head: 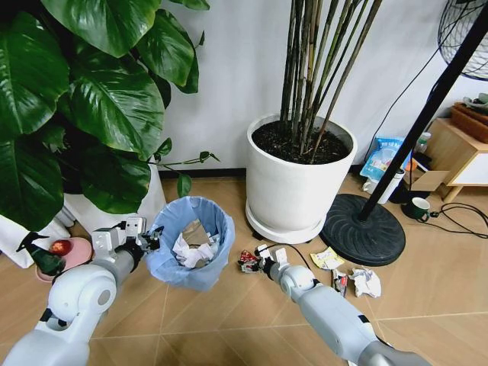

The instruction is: Pick up the trash bin and place the garbage on the floor into it.

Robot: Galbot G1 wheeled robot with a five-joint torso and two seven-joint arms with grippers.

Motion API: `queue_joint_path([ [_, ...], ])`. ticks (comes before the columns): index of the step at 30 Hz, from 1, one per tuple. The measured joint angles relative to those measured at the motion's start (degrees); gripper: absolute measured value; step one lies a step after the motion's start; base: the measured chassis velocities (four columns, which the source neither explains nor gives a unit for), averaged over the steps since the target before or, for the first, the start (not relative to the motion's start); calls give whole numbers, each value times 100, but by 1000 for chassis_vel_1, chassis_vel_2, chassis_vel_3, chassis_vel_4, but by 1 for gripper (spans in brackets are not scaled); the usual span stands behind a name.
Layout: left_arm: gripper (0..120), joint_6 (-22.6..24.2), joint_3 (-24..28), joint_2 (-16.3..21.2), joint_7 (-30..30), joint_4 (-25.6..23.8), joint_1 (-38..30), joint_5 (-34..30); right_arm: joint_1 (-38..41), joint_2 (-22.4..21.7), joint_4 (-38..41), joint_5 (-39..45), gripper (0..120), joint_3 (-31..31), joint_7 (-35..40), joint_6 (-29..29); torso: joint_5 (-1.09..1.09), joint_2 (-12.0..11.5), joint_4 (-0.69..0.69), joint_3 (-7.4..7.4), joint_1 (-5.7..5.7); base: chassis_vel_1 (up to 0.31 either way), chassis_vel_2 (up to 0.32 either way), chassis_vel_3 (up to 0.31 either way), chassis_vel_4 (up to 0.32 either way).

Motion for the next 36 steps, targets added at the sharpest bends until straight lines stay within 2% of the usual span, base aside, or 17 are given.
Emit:
queue_joint_path([
  [7, 0, 0, -57, 16, 56, 120, -77, -26, 232, 271, -591, 328, 100, 79, 43, -105, 2, 0, 1, 0, 0, 0, 0, 0, 0],
  [17, 0, 0, -98, 101, 92, 127, -84, -60, 288, 402, -861, 404, 98, 143, 75, -167, 1, 0, 1, 0, 0, 0, 0, 0, 0],
  [18, 0, 0, -98, 107, 92, 119, -84, -62, 299, 418, -900, 404, 94, 155, 93, -198, 1, 0, 1, 0, 0, 0, 0, 0, 0],
  [19, 0, 0, -94, 111, 92, 103, -84, -63, 304, 445, -980, 399, 85, 176, 106, -200, 2, 0, 1, 0, 0, 0, 0, 0, 0],
  [22, 0, 0, -90, 113, 93, 97, -82, -63, 304, 454, -1006, 390, 78, 194, 108, -200, 1, 0, 1, 0, 0, 0, 0, 0, 0],
  [24, 0, 0, -84, 116, 95, 83, -80, -64, 298, 464, -1019, 374, 67, 217, 107, -200, 2, 0, 1, -1, 0, 0, 0, 0, 0],
  [26, 0, 0, -81, 117, 96, 76, -79, -64, 294, 475, -1031, 368, 58, 235, 103, -198, 1, 0, 1, -1, 0, 0, 0, 0, 0],
  [27, 0, 0, -81, 117, 96, 76, -79, -64, 294, 475, -1031, 368, 58, 235, 103, -198, 1, 0, 1, -1, 0, 0, 0, 0, 0],
  [30, 0, 0, -79, 121, 100, 59, -75, -64, 287, 499, -1059, 360, 43, 275, 79, -188, 2, 0, 2, -1, -1, 0, 0, 0, 0],
  [32, 0, 0, -79, 122, 100, 57, -74, -64, 286, 499, -1059, 360, 43, 277, 76, -188, 2, 0, 2, -1, -1, 0, 0, 0, 0],
  [34, 0, 0, -88, 124, 105, 55, -67, -65, 269, 503, -1063, 349, 35, 296, 57, -174, 2, 0, 2, -1, -1, 0, 0, 0, 0],
  [36, 0, 1, -96, 125, 111, 55, -64, -65, 257, 504, -1056, 343, 34, 309, 53, -167, 3, 0, 2, -1, -1, 0, 0, 0, 0],
])
